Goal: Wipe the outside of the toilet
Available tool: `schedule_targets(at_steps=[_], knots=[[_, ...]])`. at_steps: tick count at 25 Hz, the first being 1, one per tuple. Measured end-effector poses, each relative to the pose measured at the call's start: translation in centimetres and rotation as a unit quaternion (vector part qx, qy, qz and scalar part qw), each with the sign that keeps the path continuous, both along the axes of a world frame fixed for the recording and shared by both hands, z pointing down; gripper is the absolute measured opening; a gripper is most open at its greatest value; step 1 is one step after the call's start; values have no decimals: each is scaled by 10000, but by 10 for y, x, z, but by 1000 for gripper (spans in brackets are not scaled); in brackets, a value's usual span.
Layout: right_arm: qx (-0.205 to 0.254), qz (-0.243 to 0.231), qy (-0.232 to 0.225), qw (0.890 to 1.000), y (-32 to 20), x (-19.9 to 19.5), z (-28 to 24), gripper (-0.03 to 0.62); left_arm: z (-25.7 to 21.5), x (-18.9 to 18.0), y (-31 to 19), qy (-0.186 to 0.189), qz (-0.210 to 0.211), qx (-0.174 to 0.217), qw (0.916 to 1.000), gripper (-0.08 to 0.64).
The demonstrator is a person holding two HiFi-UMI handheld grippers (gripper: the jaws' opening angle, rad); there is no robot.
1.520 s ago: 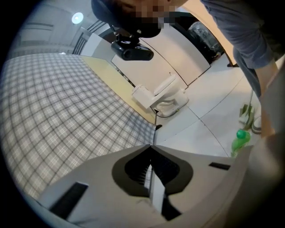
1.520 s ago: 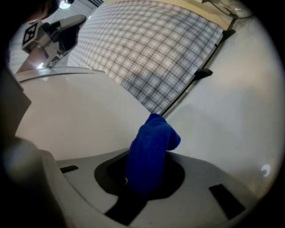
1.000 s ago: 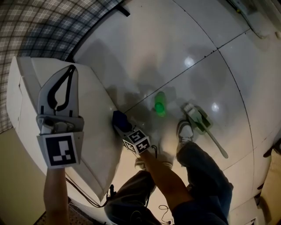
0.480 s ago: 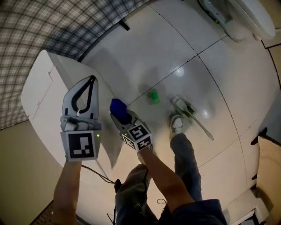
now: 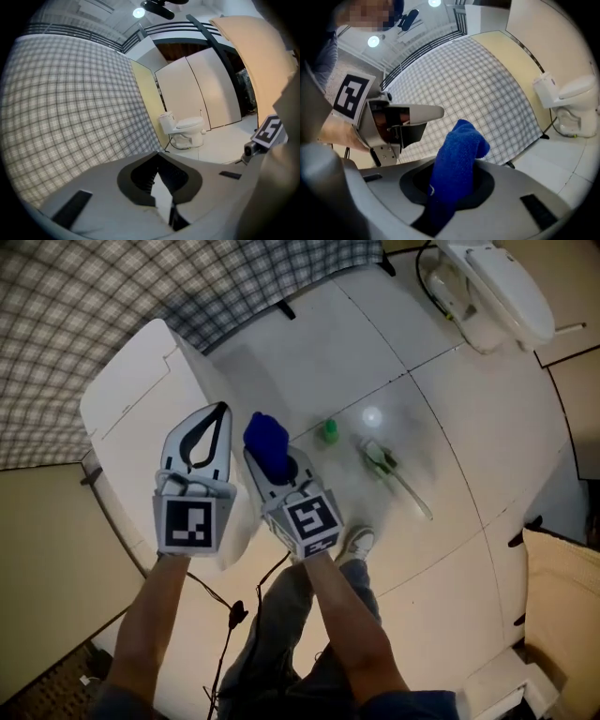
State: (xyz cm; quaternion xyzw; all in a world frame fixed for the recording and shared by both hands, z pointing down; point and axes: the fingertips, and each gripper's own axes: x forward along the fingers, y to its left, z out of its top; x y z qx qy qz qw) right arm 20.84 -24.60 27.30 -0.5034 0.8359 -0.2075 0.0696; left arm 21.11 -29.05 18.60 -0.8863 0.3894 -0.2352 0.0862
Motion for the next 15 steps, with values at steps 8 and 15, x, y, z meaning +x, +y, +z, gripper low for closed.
schedule_targets(at_steps=[8, 15], knots=[[230, 114, 175, 9995, 69, -6, -42, 74, 5, -26, 66, 88, -121, -44, 9999, 15], [381, 292, 254, 9985, 158, -23, -37, 74, 21, -34, 152, -23, 139, -127, 9998, 15]])
